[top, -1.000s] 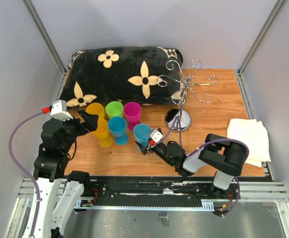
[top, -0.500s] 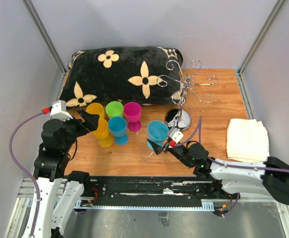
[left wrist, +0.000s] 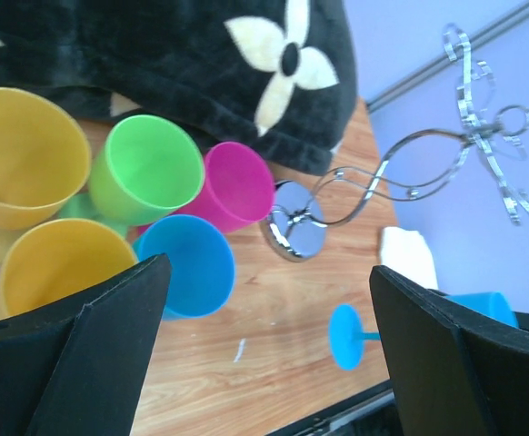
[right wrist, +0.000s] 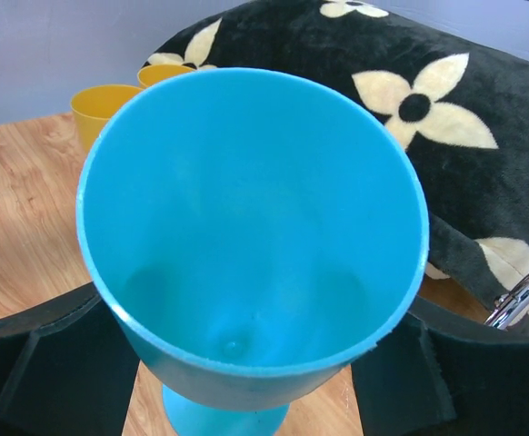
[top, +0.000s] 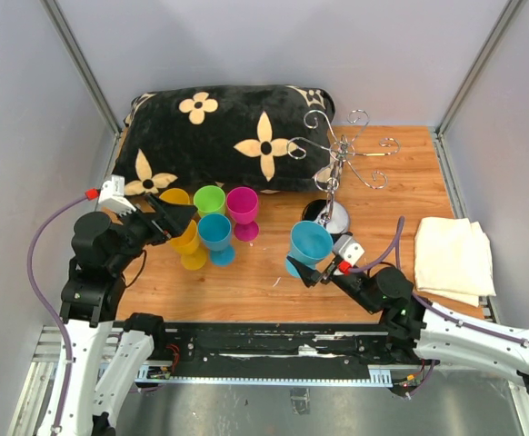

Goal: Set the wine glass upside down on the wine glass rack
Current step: Pick up the wine glass at the center of the board.

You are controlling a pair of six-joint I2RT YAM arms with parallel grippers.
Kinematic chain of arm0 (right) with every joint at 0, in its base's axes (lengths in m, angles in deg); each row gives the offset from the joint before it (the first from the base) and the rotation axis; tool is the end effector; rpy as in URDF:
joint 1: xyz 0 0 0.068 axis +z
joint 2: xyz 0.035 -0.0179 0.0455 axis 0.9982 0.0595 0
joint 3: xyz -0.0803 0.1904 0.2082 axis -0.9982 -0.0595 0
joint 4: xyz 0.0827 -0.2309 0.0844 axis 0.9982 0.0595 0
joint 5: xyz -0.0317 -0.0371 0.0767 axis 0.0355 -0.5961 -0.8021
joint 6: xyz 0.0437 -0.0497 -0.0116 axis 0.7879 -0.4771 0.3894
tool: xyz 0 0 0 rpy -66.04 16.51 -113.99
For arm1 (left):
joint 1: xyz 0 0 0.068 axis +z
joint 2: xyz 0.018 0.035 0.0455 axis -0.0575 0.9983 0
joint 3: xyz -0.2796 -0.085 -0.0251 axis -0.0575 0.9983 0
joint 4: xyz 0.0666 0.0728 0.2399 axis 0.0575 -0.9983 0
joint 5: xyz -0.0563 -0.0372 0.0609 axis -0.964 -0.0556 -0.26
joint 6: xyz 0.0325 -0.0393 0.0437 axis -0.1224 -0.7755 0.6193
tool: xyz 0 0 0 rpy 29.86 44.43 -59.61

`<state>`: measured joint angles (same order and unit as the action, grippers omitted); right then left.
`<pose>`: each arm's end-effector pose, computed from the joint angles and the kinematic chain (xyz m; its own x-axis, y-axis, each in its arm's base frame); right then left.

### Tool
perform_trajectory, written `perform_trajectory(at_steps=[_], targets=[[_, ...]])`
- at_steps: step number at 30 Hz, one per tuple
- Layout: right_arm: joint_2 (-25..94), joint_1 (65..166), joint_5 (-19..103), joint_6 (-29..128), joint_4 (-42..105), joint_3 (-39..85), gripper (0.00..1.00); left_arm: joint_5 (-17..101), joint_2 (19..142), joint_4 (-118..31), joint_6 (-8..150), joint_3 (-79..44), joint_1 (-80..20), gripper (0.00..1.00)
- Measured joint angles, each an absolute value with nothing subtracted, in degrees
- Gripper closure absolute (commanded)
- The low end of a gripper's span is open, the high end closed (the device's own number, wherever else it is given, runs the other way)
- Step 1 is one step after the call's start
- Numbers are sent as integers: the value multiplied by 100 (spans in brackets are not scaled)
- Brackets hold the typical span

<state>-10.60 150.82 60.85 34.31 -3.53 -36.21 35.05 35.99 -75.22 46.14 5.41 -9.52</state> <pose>0.0798 0.1406 0.2886 0.2233 0.1381 -0.9649 -0.7740 0.6268 -0.0894 0.1081 -0.0257 0.3681 -0.3721 -0.5341 -0.7591 0.1706 0.7646 -0.6216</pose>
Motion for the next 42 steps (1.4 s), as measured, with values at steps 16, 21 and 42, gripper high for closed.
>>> perform_trajectory(at_steps=[16,21,42], targets=[[-1266,15082,5668,3669,-150,-3238,99,3202,3752,-6832,3679,460,-1791,19],[-1327,15082,5619,3746,-180,-3238,99,3792,3994,-6462,3532,585,-3131,29],[-1622,15082,5425,3726,-1385,-3271,99,4952,5212,-4067,3099,1494,-5603,41]])
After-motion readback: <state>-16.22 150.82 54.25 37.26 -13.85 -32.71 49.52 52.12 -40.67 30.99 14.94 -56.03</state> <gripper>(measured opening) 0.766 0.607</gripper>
